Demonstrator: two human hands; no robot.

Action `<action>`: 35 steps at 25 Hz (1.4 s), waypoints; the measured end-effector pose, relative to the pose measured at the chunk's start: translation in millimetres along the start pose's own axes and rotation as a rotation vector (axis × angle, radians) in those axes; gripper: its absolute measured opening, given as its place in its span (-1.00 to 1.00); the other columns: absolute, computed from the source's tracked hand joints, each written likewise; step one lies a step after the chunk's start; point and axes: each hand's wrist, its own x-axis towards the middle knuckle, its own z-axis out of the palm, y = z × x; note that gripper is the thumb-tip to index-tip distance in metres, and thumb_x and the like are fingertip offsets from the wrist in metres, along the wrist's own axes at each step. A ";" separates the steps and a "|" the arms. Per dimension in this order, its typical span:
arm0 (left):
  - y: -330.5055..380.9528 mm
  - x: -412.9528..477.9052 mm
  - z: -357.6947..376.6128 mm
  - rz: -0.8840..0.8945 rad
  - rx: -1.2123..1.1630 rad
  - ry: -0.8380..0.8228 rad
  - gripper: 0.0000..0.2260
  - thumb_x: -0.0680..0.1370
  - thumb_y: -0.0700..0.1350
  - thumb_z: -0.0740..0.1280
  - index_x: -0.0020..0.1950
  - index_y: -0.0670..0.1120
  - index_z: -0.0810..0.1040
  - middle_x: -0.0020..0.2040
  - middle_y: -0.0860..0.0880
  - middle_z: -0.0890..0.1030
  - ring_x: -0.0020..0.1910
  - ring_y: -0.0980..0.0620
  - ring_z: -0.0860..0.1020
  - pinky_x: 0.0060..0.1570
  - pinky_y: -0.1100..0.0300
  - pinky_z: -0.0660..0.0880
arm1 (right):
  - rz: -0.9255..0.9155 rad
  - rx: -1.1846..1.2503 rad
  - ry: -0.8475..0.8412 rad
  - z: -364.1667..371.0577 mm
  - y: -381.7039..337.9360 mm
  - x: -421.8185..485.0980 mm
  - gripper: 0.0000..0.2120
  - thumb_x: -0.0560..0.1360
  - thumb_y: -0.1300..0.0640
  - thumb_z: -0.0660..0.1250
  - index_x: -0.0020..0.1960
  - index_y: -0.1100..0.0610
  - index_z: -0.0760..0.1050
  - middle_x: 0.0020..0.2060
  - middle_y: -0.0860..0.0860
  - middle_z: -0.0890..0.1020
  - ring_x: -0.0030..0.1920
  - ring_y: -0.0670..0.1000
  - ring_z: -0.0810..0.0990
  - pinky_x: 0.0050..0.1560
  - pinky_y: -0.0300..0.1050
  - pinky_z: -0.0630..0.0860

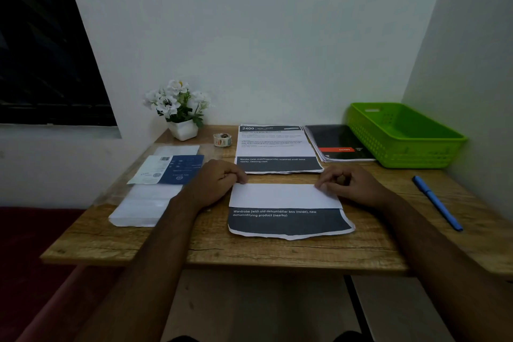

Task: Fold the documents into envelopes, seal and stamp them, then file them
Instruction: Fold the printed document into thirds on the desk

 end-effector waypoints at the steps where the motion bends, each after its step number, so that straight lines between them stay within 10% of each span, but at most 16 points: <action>1: -0.1 0.0 0.3 -0.005 -0.012 -0.002 -0.78 0.51 -0.14 0.24 0.00 -0.07 0.67 -0.05 0.02 0.67 -0.09 0.20 0.56 -0.10 0.28 0.44 | 0.006 0.005 0.003 1.0 -1.4 -0.7 -0.86 0.40 0.19 0.49 -0.15 -0.06 0.69 -0.15 -0.10 0.69 -0.19 -0.23 0.56 -0.23 -0.46 0.35; 5: 0.4 -2.0 3.3 -0.044 0.082 -0.065 -0.65 0.26 0.25 0.50 -0.06 0.13 0.60 -0.11 0.24 0.57 -0.12 0.33 0.50 -0.24 0.37 0.37 | 0.050 -0.007 -0.005 1.7 -6.4 -1.8 -0.71 0.17 -0.12 0.60 -0.13 -0.15 0.66 -0.16 -0.19 0.64 -0.26 -0.23 0.49 -0.32 -0.45 0.36; 12: 5.4 -2.4 1.6 -0.094 0.220 -0.078 -0.33 0.00 0.52 0.40 -0.01 0.21 0.54 -0.11 0.28 0.49 -0.15 0.31 0.45 -0.30 0.31 0.33 | 0.115 -0.079 -0.050 3.0 -7.7 -2.6 -0.50 0.09 -0.27 0.60 0.01 -0.27 0.60 -0.05 -0.15 0.61 -0.15 -0.11 0.52 -0.22 -0.27 0.40; 27: 2.7 2.0 6.5 -0.072 0.174 -0.133 -0.36 0.01 0.45 0.47 -0.09 0.13 0.41 -0.11 0.27 0.44 -0.11 0.29 0.42 -0.27 0.32 0.32 | 0.186 -0.111 -0.108 1.3 -12.7 -4.8 -0.07 -0.04 -0.46 0.50 0.29 -0.39 0.29 0.10 -0.22 0.49 0.01 -0.13 0.51 -0.13 -0.25 0.45; 31: 0.2 2.5 7.5 -0.045 0.161 -0.068 -0.25 -0.04 0.50 0.42 0.05 0.18 0.49 -0.18 0.41 0.39 -0.14 0.48 0.39 -0.27 0.45 0.25 | 0.214 0.001 -0.075 1.2 -11.7 -5.6 -0.04 0.04 -0.21 0.64 0.32 -0.40 0.21 0.03 0.07 0.66 -0.04 0.11 0.61 -0.03 0.06 0.59; 35: 0.4 4.0 6.5 0.032 0.129 0.028 -0.23 0.06 0.43 0.47 0.20 0.18 0.49 -0.15 0.50 0.39 -0.07 0.60 0.36 -0.24 0.54 0.33 | 0.216 0.148 -0.047 -3.7 -7.2 -5.0 -0.10 0.22 0.17 0.63 0.41 -0.16 0.26 -0.28 0.00 0.71 -0.38 -0.10 0.54 -0.37 -0.31 0.47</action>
